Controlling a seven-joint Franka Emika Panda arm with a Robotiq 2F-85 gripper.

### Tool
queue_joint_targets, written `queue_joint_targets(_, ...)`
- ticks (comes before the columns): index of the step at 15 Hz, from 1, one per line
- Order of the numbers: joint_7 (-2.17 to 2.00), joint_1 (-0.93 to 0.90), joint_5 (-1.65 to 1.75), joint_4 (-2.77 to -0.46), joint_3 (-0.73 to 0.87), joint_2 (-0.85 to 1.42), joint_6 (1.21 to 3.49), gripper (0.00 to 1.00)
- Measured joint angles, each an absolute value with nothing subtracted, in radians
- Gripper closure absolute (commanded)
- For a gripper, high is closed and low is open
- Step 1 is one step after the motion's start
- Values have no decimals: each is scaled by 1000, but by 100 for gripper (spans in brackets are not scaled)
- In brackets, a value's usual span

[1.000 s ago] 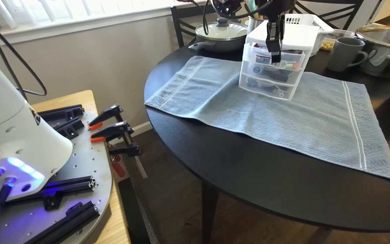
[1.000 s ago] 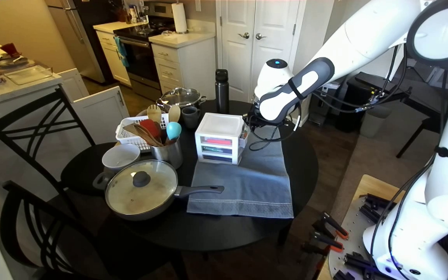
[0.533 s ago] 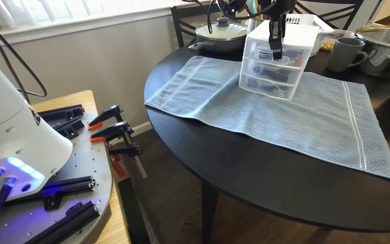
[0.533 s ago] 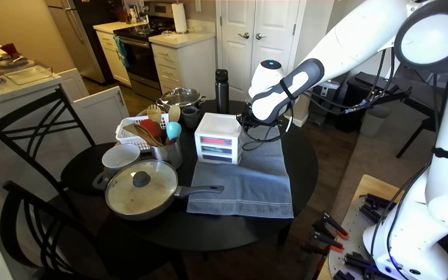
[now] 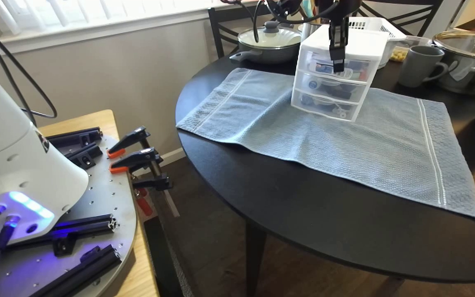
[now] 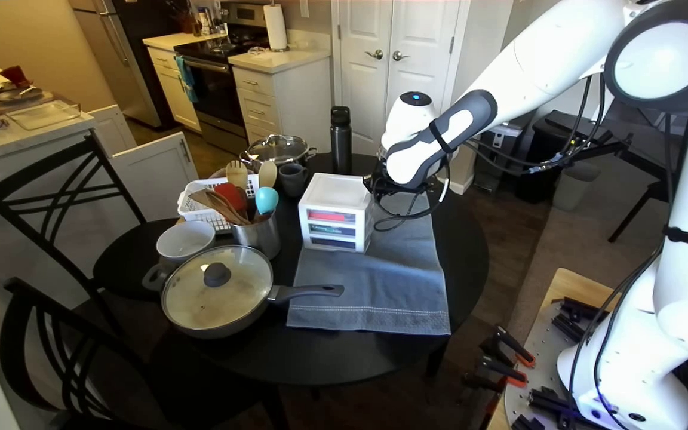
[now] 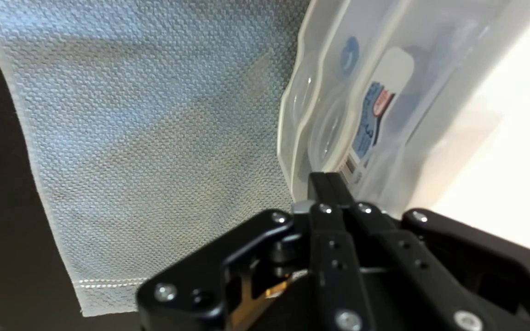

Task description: Push the drawer closed

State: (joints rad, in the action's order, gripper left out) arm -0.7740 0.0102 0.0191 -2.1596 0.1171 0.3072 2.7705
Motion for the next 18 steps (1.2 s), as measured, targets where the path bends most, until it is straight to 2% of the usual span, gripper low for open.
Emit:
queue_joint_targets(5, -728, 8, 22, -2170, 132, 256, 2745, 100)
queue_joint_targets(16, -693, 12, 91, -2335, 130, -51, 2594, 100)
queue_joint_targets(17, -693, 13, 92, -2344, 123, -68, 2594, 74)
queue_joint_targets(18, -693, 15, 93, -2352, 117, -81, 2594, 98)
